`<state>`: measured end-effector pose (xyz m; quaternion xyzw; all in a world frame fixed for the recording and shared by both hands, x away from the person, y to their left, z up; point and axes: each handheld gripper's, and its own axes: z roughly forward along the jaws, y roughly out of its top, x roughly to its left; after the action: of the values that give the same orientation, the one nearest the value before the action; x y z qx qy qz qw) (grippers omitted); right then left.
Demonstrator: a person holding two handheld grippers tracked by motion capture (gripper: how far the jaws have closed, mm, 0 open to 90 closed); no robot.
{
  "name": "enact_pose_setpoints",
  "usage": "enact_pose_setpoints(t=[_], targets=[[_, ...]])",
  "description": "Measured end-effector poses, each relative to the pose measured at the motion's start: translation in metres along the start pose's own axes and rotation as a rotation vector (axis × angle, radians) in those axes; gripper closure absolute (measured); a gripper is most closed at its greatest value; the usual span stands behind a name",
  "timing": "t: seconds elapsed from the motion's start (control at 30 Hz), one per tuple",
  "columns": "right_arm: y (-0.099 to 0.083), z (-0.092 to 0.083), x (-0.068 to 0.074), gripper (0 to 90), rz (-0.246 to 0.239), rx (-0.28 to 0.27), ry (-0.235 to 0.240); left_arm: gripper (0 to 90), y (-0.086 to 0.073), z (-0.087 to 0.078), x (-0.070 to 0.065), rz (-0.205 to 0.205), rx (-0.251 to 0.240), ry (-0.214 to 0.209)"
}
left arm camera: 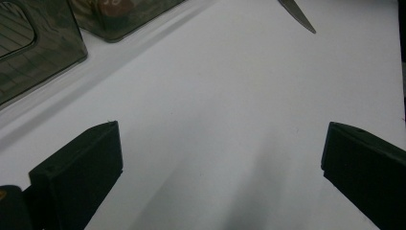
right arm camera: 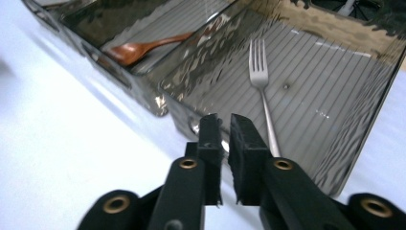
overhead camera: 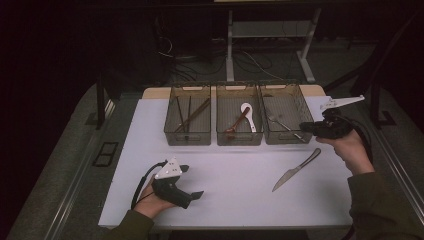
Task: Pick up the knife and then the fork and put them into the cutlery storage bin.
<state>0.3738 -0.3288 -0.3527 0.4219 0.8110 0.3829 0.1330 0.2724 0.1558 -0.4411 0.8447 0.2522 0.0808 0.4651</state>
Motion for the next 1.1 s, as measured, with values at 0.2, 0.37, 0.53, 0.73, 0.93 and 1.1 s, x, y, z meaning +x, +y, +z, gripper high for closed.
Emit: enact_pose_setpoints(t=[0.2, 0.37, 0.53, 0.73, 0.93, 1.1], targets=[[-0.019, -0.002, 0.0, 89.3, 0.005, 0.024, -0.003, 0.0, 0.0, 0.0, 0.0, -0.001, 0.0, 0.001], [-0.033, 0.005, -0.003, 89.4, 0.004, 0.072, 0.003, 0.0, 0.0, 0.0, 0.0, 0.003, 0.004, 0.0], [-0.044, 0.015, -0.007, 89.4, 0.013, 0.128, -0.015, 0.0, 0.0, 0.0, 0.0, 0.002, 0.004, 0.0], [-0.057, 0.027, -0.016, 89.4, 0.021, 0.188, -0.057, 0.0, 0.0, 0.001, 0.0, 0.005, 0.01, -0.001], [-0.066, 0.038, -0.024, 89.4, 0.03, 0.23, -0.08, 0.0, -0.001, 0.001, 0.0, 0.006, 0.013, -0.003], [-0.069, 0.041, -0.027, 89.4, 0.037, 0.246, -0.087, 0.0, -0.001, 0.002, 0.0, 0.005, 0.012, -0.004]])
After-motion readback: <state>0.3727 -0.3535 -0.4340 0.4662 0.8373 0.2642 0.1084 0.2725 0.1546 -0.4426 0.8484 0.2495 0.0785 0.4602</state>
